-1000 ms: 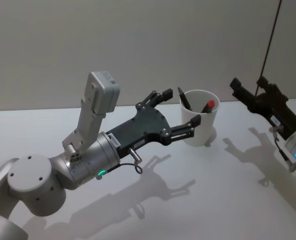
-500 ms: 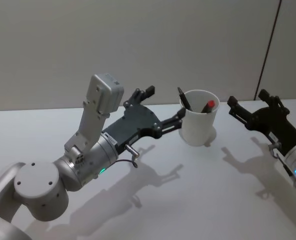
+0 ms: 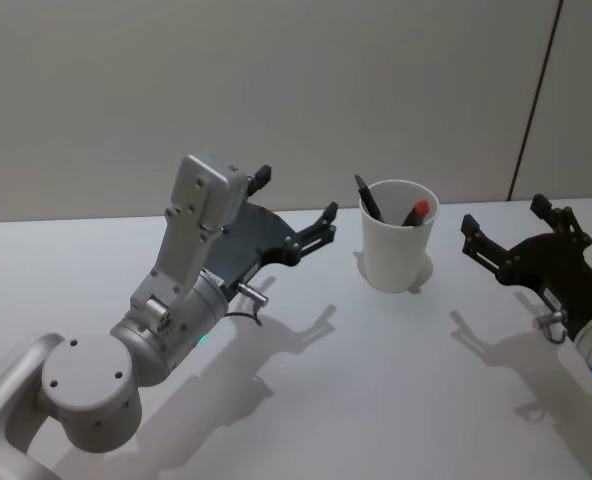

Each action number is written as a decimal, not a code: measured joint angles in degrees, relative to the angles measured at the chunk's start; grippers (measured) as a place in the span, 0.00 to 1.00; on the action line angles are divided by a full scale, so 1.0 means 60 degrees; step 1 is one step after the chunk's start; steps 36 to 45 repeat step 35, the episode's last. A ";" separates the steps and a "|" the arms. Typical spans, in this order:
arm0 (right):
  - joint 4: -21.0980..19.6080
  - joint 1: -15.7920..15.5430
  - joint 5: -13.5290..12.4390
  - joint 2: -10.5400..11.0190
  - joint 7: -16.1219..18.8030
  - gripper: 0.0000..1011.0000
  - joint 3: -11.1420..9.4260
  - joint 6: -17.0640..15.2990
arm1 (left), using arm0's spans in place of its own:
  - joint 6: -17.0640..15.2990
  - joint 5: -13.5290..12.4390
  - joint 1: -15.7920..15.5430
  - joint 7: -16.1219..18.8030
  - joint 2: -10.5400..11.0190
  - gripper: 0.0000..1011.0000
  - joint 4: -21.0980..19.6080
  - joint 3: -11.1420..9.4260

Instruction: Place the pen into the pen holder.

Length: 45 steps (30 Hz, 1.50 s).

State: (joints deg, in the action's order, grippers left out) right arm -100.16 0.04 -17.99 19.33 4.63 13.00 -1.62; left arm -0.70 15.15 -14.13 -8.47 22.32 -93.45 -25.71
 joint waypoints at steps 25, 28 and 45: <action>-0.0179 -0.0147 0.0255 0.0001 -0.0135 0.99 -0.0010 -0.0060 | -0.0022 -0.0614 0.0095 0.1307 -0.0074 0.99 0.0046 -0.0059; -0.0179 -0.0147 0.0255 0.0000 -0.0134 0.99 -0.0010 -0.0058 | -0.0022 -0.0614 0.0094 0.1307 -0.0072 0.99 0.0046 -0.0059; -0.0178 -0.0147 0.0255 0.0000 -0.0134 0.99 -0.0009 -0.0054 | -0.0017 -0.0613 0.0090 0.1308 -0.0072 0.99 0.0046 -0.0053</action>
